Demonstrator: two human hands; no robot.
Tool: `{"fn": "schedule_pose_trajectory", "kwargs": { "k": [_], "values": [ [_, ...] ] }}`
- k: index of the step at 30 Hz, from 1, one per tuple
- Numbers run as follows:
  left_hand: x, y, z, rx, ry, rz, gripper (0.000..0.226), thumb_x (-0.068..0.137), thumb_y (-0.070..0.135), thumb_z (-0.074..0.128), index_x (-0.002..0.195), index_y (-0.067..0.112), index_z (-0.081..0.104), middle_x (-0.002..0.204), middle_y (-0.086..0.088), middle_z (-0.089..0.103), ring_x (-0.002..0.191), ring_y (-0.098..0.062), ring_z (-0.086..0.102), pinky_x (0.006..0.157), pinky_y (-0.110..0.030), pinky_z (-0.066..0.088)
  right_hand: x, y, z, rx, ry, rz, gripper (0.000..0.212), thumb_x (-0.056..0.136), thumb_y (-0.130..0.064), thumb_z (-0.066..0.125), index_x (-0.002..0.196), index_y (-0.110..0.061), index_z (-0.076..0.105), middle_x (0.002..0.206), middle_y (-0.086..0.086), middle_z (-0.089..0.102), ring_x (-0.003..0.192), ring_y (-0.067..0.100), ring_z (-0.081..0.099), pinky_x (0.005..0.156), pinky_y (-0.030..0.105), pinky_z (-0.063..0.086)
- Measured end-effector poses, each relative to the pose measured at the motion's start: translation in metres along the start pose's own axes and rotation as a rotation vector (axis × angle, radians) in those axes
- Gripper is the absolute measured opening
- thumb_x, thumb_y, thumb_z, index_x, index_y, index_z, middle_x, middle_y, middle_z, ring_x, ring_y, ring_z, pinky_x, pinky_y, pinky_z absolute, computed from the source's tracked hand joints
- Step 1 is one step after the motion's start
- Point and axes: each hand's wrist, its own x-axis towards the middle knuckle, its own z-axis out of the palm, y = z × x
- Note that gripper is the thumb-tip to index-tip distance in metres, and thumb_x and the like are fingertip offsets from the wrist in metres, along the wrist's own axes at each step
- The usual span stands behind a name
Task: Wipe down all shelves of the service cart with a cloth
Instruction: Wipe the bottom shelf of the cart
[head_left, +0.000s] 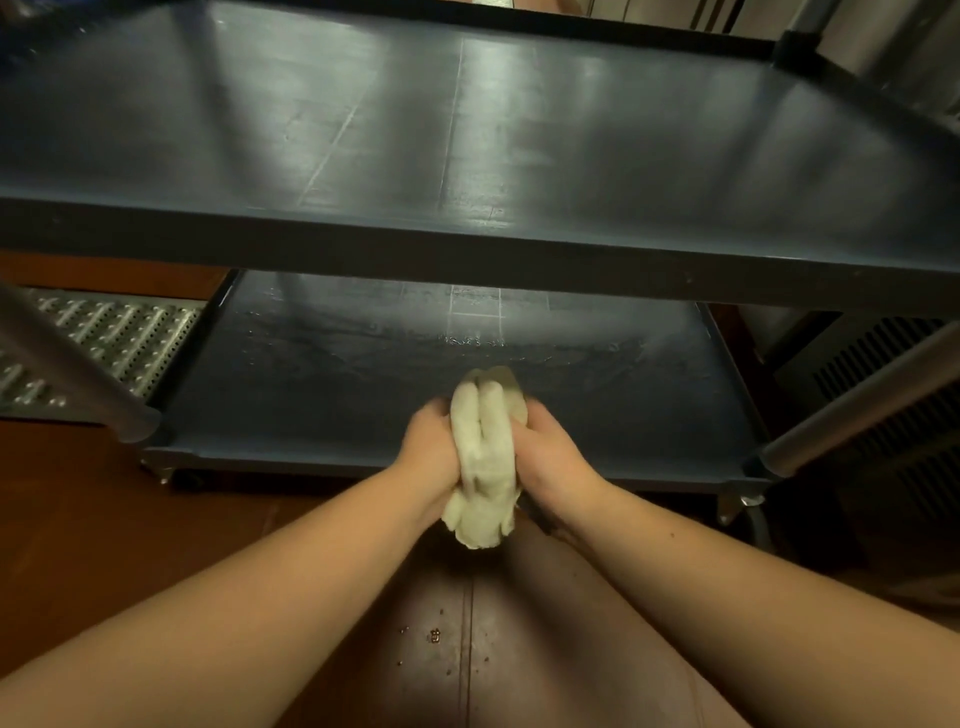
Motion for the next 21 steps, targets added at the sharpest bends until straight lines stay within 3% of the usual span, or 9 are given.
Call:
{"fn": "schedule_pose_trajectory", "kwargs": {
  "k": [1, 3, 5, 6, 8, 11, 16, 18, 21],
  "values": [
    [-0.005, 0.002, 0.000, -0.037, -0.067, -0.015, 0.018, 0.098, 0.023, 0.044, 0.098, 0.016, 0.061, 0.098, -0.008, 0.066, 0.095, -0.028, 0.062, 0.089, -0.042, 0.052, 0.002, 0.000, 0.003, -0.052, 0.062, -0.022, 0.020, 0.095, -0.039, 0.066, 0.099, -0.019, 0.066, 0.098, 0.011, 0.074, 0.092, 0.023, 0.073, 0.088, 0.042, 0.059],
    [-0.006, 0.002, -0.001, -0.191, -0.188, -0.084, 0.038, 0.101, 0.041, 0.037, 0.107, 0.015, 0.064, 0.102, -0.007, 0.071, 0.100, -0.024, 0.065, 0.091, -0.039, 0.051, 0.006, 0.003, 0.000, -0.128, 0.187, -0.094, 0.031, 0.081, -0.052, 0.073, 0.092, -0.027, 0.059, 0.103, 0.010, 0.071, 0.098, 0.023, 0.070, 0.093, 0.044, 0.056],
    [-0.002, 0.005, -0.008, -0.286, -0.332, -0.126, 0.062, 0.096, 0.060, 0.027, 0.124, 0.015, 0.060, 0.117, -0.011, 0.069, 0.112, -0.026, 0.064, 0.097, -0.043, 0.048, 0.013, 0.009, -0.007, -0.213, 0.220, -0.114, 0.065, 0.064, -0.067, 0.074, 0.111, -0.027, 0.054, 0.119, 0.005, 0.065, 0.109, 0.021, 0.065, 0.099, 0.040, 0.053],
    [-0.003, 0.008, -0.011, -0.264, -0.408, -0.122, 0.065, 0.094, 0.063, 0.030, 0.128, 0.015, 0.058, 0.121, -0.012, 0.067, 0.115, -0.028, 0.062, 0.098, -0.046, 0.047, 0.015, 0.011, -0.012, -0.234, 0.182, -0.087, 0.076, 0.066, -0.069, 0.074, 0.122, -0.022, 0.053, 0.121, 0.003, 0.064, 0.111, 0.020, 0.065, 0.098, 0.036, 0.053],
    [-0.004, 0.008, -0.018, -0.163, -0.468, -0.087, 0.054, 0.091, 0.048, 0.054, 0.130, 0.011, 0.055, 0.122, -0.016, 0.066, 0.116, -0.032, 0.061, 0.098, -0.051, 0.048, 0.015, 0.012, -0.019, -0.271, 0.059, -0.015, 0.067, 0.081, -0.066, 0.068, 0.124, -0.015, 0.061, 0.112, 0.001, 0.072, 0.105, 0.019, 0.070, 0.089, 0.030, 0.056],
    [0.002, 0.004, -0.023, -0.082, -0.362, -0.055, 0.040, 0.091, 0.017, 0.062, 0.128, 0.004, 0.053, 0.115, -0.017, 0.068, 0.108, -0.032, 0.065, 0.098, -0.051, 0.049, 0.016, 0.012, -0.031, -0.206, -0.120, 0.096, 0.050, 0.092, -0.057, 0.061, 0.116, -0.013, 0.068, 0.101, 0.004, 0.077, 0.093, 0.018, 0.074, 0.078, 0.028, 0.059],
    [0.012, 0.005, -0.026, -0.095, -0.220, -0.067, 0.023, 0.100, 0.023, 0.048, 0.120, 0.019, 0.057, 0.116, -0.011, 0.067, 0.107, -0.032, 0.065, 0.089, -0.061, 0.050, 0.018, 0.008, -0.055, -0.100, -0.366, 0.298, 0.054, 0.084, -0.032, 0.072, 0.124, 0.003, 0.063, 0.115, 0.018, 0.073, 0.109, 0.033, 0.070, 0.101, 0.047, 0.053],
    [0.013, 0.003, -0.021, -0.146, -0.210, -0.097, 0.022, 0.100, 0.023, 0.047, 0.120, 0.018, 0.055, 0.116, -0.011, 0.066, 0.105, -0.030, 0.065, 0.086, -0.056, 0.053, 0.015, 0.010, -0.058, -0.023, -0.363, 0.322, 0.045, 0.089, -0.029, 0.069, 0.124, -0.002, 0.065, 0.115, 0.016, 0.074, 0.109, 0.031, 0.070, 0.098, 0.045, 0.055],
    [0.018, 0.000, -0.011, -0.228, -0.138, -0.102, 0.024, 0.098, 0.022, 0.053, 0.119, 0.011, 0.054, 0.111, -0.014, 0.067, 0.096, -0.026, 0.068, 0.075, -0.040, 0.059, 0.014, 0.018, -0.060, 0.055, -0.343, 0.185, 0.040, 0.093, -0.024, 0.068, 0.130, -0.011, 0.060, 0.118, 0.011, 0.073, 0.110, 0.027, 0.070, 0.095, 0.042, 0.057]
  ]
}}
